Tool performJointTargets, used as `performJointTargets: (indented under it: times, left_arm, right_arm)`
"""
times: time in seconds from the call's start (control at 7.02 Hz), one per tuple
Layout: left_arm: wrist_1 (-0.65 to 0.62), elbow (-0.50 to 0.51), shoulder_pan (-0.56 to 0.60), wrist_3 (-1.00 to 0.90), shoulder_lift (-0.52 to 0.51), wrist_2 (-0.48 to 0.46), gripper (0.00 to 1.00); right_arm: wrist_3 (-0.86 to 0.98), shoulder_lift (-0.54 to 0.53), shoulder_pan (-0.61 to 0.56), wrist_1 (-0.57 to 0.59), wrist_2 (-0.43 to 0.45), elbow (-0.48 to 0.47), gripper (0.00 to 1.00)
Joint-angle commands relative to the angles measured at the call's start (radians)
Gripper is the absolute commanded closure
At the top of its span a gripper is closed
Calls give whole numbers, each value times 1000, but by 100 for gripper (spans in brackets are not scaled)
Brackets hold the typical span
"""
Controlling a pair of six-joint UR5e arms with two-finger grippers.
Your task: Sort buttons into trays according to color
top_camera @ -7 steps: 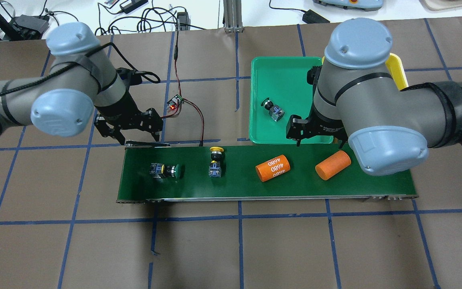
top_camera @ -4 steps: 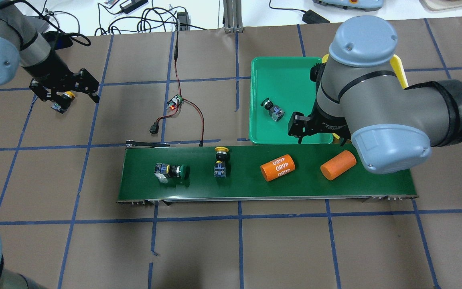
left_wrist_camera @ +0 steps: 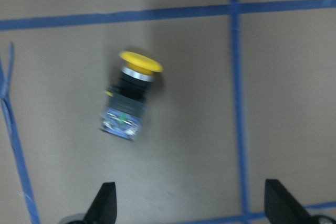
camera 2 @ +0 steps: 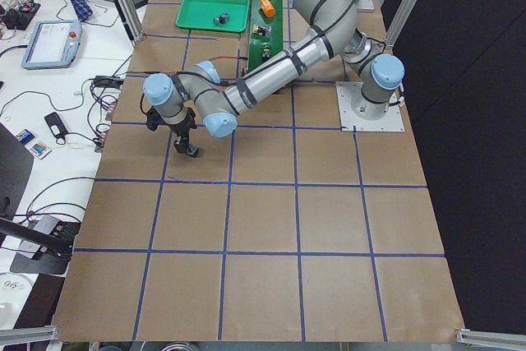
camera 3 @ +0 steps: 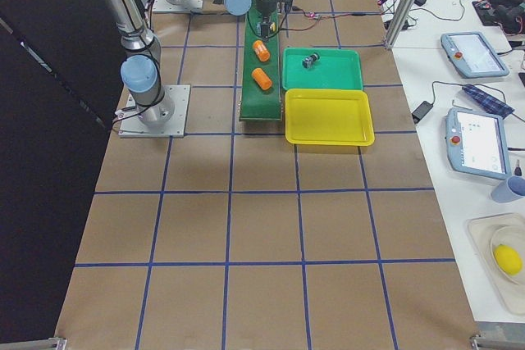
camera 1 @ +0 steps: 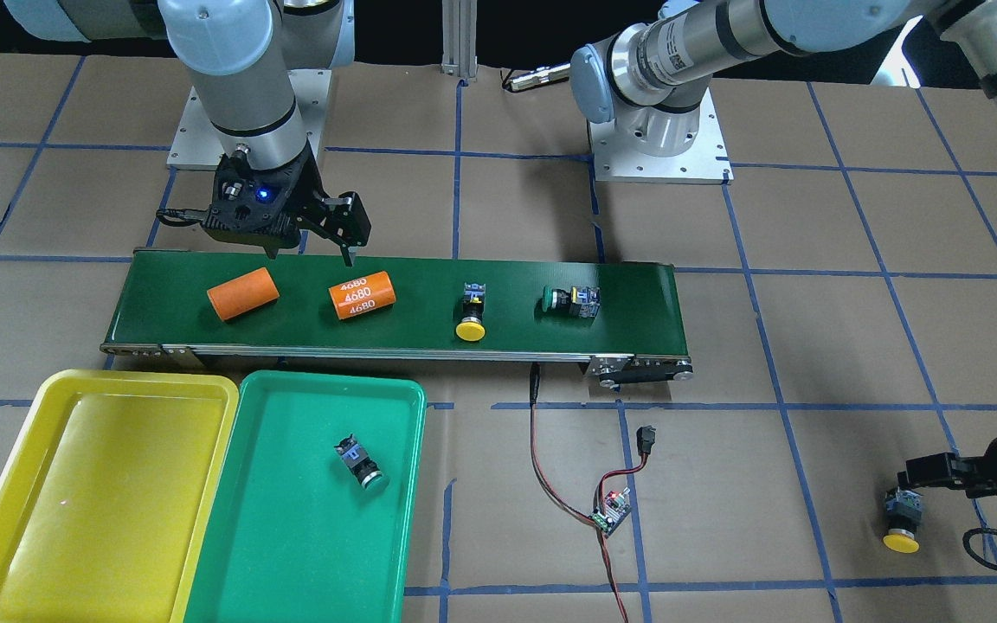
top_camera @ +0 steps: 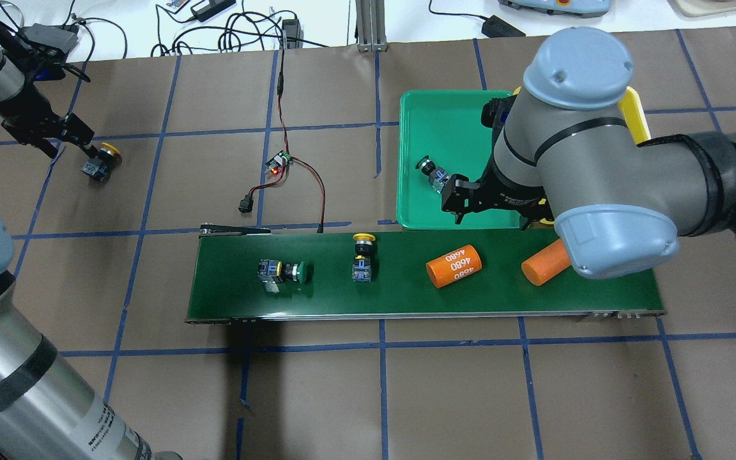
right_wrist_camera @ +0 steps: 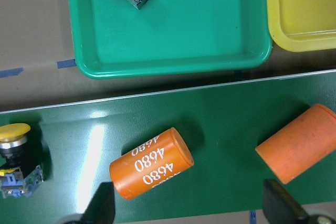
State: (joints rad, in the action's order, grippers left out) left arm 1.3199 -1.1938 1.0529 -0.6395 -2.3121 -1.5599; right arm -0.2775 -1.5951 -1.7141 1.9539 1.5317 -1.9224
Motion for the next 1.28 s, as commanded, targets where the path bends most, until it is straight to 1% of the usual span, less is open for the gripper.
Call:
performJointTargets:
  times: [0.0, 0.14, 0.28, 0.43, 0.57, 0.71, 0.85, 1.0, 1.14]
  left_arm:
    - [-51, 14, -4, -16, -85, 3, 0]
    - [-98, 7, 19, -22, -93, -5, 0]
    - [-103, -1, 42, -29, -89, -2, 0]
    - [-102, -9, 45, -35, -86, -5, 20]
    - [-100, -12, 47, -63, -73, -8, 89]
    - [-82, -45, 64, -60, -43, -9, 100]
    - [-76, -190, 85, -54, 74, -2, 100]
    - [-91, -374, 94, -42, 223, 17, 100]
    - [-91, -511, 123, 30, 355, 26, 100]
  right_arm:
    - [-6, 27, -9, 35, -2, 6, 0]
    - [-47, 58, -57, 68, -2, 8, 0]
    - [-127, 110, -108, 165, -2, 8, 0]
    - [-194, 151, -151, 212, -1, 8, 0]
    - [-209, 170, -163, 221, -2, 8, 0]
    - [-206, 169, -164, 211, 1, 5, 0]
    - [-197, 178, -167, 212, -7, 5, 0]
    - [-134, 207, -167, 223, -92, -1, 0]
    - [-149, 221, -168, 224, -110, -3, 0]
